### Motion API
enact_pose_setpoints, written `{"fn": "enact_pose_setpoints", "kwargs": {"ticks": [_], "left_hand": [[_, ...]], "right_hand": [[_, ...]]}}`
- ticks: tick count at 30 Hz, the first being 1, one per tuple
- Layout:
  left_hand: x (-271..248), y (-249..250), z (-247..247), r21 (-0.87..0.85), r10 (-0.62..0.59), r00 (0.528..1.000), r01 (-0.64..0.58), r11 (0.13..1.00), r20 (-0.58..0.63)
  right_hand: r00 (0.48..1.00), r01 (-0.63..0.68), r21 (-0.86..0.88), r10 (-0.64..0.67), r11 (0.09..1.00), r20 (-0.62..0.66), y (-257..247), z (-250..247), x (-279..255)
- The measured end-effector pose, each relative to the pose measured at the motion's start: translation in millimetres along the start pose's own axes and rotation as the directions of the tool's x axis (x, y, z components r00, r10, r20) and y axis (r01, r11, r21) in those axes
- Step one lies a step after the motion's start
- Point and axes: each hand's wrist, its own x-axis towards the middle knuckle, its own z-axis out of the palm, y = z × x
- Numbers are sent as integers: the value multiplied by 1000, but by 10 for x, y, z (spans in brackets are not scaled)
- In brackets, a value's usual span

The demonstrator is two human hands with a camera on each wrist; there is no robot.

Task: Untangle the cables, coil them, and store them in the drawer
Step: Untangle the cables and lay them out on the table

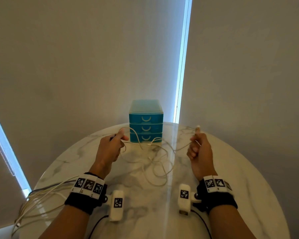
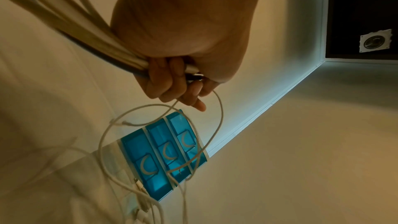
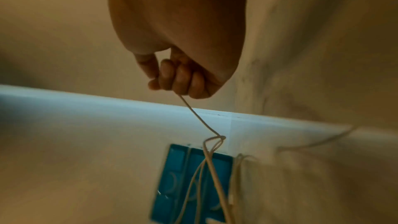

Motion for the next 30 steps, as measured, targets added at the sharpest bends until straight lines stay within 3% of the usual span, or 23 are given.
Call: {"fn": "enact_pose_setpoints", "kwargs": {"ticks": [2,4,10,13,15,19,22,30], "left_hand": [[-10,16,-4,-13,18,1000,-18,1000,16],[-20,35,-14,-25,23,1000,-23,999,15],[-18,67,-39,-104,44,999,-42,994,23],[-24,119,-84,-243,95,995,-86,966,25],[-13,152,-135,-332,109,994,-101,938,7],[21,146,-214,-421,88,996,-86,903,-14],[28,113,-198,-397,79,997,-80,915,-17],[19,49,-81,-153,13,988,11,988,152]], "right_hand": [[996,62,-334,-37,941,81,4,134,-97],[981,155,-541,-65,827,181,52,197,-146],[926,241,-729,73,641,370,240,106,-65],[916,185,-843,222,504,334,333,32,0],[930,142,-887,247,440,272,352,16,21],[984,141,-874,35,465,177,356,-19,31],[976,214,-830,-132,514,170,351,-32,50],[936,348,-793,-231,500,265,282,116,-9]]}}
